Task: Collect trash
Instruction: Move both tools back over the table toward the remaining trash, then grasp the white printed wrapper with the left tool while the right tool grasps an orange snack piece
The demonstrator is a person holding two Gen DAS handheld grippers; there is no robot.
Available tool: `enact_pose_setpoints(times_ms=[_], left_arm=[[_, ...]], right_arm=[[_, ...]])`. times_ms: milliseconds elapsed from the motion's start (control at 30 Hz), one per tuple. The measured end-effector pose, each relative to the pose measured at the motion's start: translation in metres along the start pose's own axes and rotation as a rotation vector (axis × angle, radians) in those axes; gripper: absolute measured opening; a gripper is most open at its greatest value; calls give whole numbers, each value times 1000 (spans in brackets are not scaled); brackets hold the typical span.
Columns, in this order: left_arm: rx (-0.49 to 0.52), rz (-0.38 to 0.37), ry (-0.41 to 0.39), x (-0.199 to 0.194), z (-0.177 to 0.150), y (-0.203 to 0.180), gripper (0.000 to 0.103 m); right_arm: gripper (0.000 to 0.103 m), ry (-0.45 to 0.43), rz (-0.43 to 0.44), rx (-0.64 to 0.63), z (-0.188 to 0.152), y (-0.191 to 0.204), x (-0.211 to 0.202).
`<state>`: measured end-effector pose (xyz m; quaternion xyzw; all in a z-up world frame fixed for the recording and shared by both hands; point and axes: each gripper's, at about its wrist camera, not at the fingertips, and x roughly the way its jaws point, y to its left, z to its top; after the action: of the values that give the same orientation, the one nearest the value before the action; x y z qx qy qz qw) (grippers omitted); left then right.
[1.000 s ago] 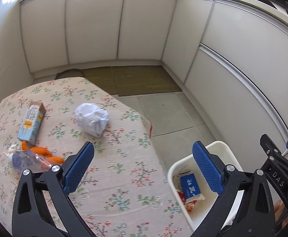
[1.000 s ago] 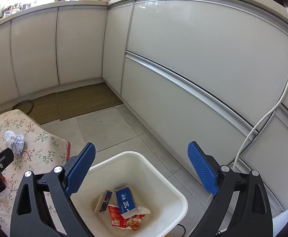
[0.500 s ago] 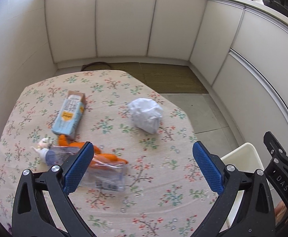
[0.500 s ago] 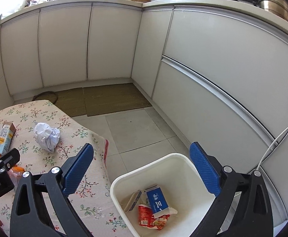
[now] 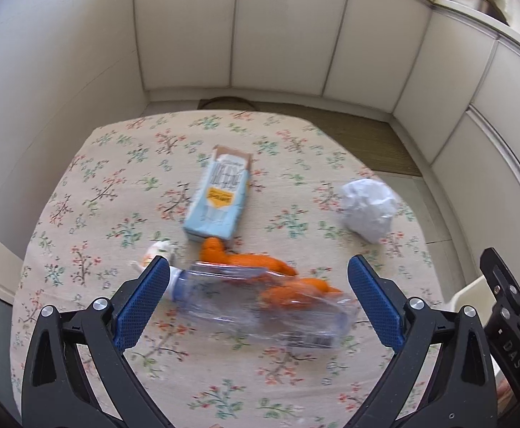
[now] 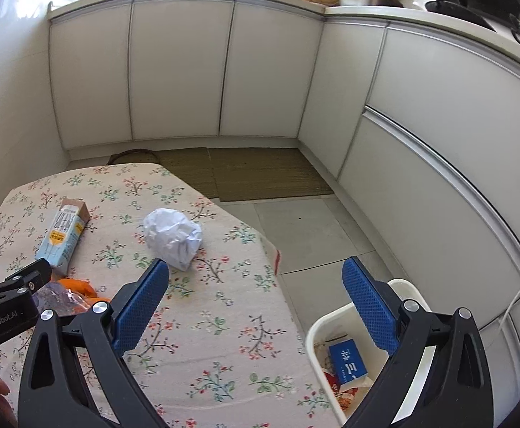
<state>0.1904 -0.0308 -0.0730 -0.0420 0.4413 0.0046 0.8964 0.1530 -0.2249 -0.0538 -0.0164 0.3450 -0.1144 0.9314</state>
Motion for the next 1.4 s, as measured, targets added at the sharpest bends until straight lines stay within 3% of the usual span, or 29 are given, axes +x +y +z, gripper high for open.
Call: enact_pose_setpoints(times_ms=[200, 500, 700, 767, 800, 967, 1033, 1100, 1133, 1200, 1267, 1400], left_arm=[[-82, 33, 74, 33, 8, 50, 94], [-231, -4, 214, 92, 10, 100, 78], [-219, -24, 270, 98, 7, 106, 49], [-214, -42, 283, 93, 5, 107, 28], [-210, -41, 283, 90, 3, 109, 28], [-201, -61, 217, 45, 3, 117, 27], [-193, -70, 167, 17, 6, 122, 27], [-187, -83, 122, -10, 9, 122, 27], [-188, -94, 104, -23, 8, 123, 27], [-194, -121, 58, -53, 8, 126, 27], [-203, -143, 15, -71, 12, 122, 27], [-215, -162, -8, -85, 12, 122, 27]], right_arm=[[95, 42, 75, -79, -4, 36, 10], [95, 158, 193, -229, -15, 64, 33], [95, 195, 298, -348, -22, 83, 39], [95, 210, 359, -399, -25, 91, 40], [95, 216, 384, -428, -28, 96, 41], [95, 279, 463, -518, -46, 116, 51], [95, 329, 534, -530, -54, 121, 54], [95, 413, 665, -558, -67, 128, 49], [89, 467, 799, -569, -73, 131, 42], [86, 463, 908, -622, -78, 134, 22], [86, 413, 921, -648, -75, 132, 5], [86, 337, 791, -542, -57, 119, 14]])
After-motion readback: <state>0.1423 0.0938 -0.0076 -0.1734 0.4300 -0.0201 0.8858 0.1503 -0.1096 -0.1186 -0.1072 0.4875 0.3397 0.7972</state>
